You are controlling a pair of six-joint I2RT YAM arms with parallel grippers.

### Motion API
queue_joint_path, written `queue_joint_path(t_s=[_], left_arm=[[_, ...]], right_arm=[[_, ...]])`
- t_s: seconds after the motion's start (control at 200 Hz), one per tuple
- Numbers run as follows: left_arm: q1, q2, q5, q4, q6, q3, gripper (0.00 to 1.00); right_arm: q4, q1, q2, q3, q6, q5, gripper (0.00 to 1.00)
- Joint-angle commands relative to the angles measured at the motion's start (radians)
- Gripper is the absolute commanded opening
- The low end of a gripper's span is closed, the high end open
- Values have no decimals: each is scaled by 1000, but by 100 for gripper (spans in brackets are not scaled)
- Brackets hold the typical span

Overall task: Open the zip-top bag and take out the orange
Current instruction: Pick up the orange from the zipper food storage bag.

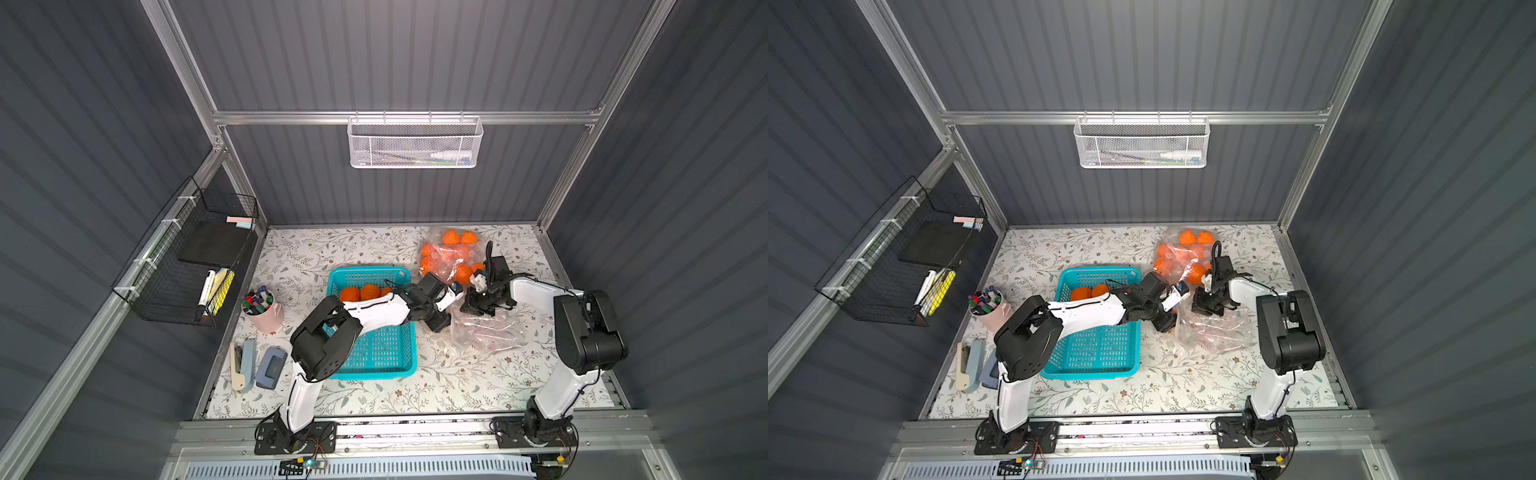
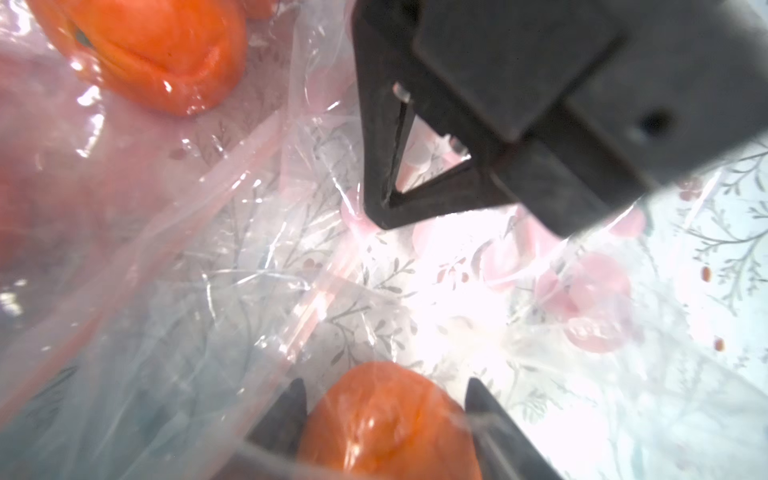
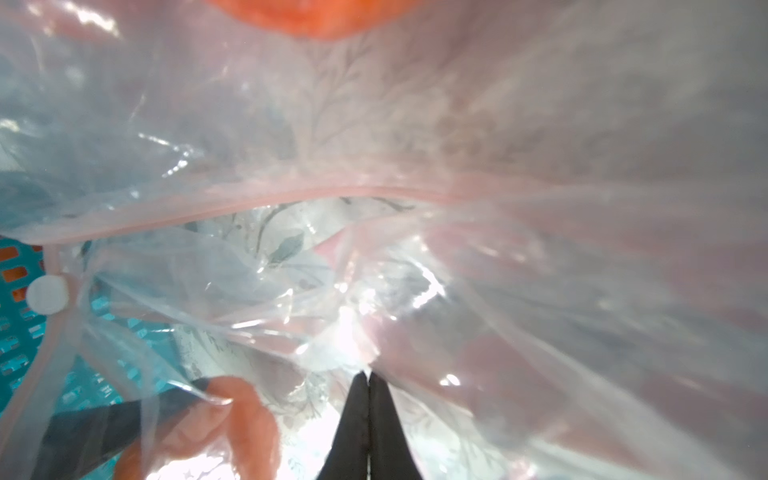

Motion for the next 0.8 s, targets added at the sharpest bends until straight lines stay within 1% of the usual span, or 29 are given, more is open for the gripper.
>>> queue_joint_path(t_s=[0.0,0.265,0.385,0.57,0.65,0.745,0.76,0.79], left_arm=[[-4,-57,18,-38,6,-12,59],[-3,-143,9,-83,-25,35,57],[-4,-193,-33,-127,-59,36,57],[12,-324,-152,-197,-82,-1,57],[32,-381,-222,-241,-115,-30,54],[62,-465,-318,-277,-190,-103,53],[65,-480,-336,-278,-204,-147,53],[77,-512,-360,-278,-235,-189,53]], right_arm=[[-19,-9,-18,-16,-7,33,5],[-17,-23,-26,-33,-5,54,5],[-12,-27,-31,-38,-5,55,5],[-9,-31,-28,-39,-3,54,5],[-9,-32,-25,-38,-3,52,5],[-8,-33,-29,-40,-2,53,5],[-7,-32,-29,-41,-2,53,5],[-7,-33,-29,-42,0,52,5]])
